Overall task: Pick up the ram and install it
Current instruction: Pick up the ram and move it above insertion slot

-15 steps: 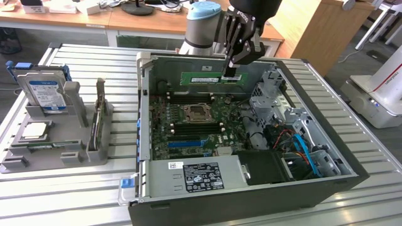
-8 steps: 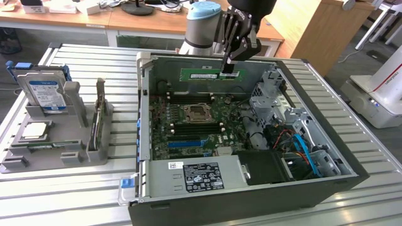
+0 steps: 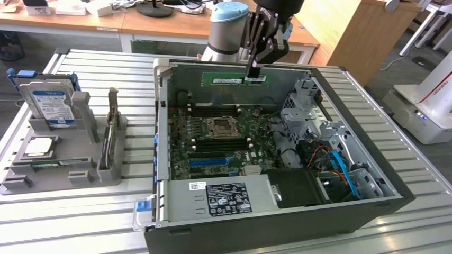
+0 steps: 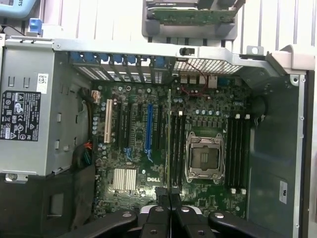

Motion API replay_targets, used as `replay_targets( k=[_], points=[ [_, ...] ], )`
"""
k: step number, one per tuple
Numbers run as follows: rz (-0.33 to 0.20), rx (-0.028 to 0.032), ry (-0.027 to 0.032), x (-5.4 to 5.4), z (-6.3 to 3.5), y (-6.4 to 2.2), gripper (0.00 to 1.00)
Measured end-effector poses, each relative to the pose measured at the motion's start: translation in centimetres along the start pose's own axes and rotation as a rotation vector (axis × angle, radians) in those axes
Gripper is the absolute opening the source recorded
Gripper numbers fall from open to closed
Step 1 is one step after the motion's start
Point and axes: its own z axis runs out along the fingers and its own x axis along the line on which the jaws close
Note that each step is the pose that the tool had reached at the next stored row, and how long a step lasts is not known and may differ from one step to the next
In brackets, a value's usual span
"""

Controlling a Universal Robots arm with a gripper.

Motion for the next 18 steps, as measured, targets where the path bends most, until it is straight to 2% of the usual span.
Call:
replay_targets(
  k=[6, 14, 18],
  points=[
    [0.003, 0.0004, -0.0005, -0.97, 0.19, -0.12, 0.12],
    [0.006, 0.0005, -0.0008, -1.06, 0.28, -0.14, 0.12],
    [0.010, 0.0004, -0.0008, -1.06, 0.84, -0.16, 0.12]
  ],
)
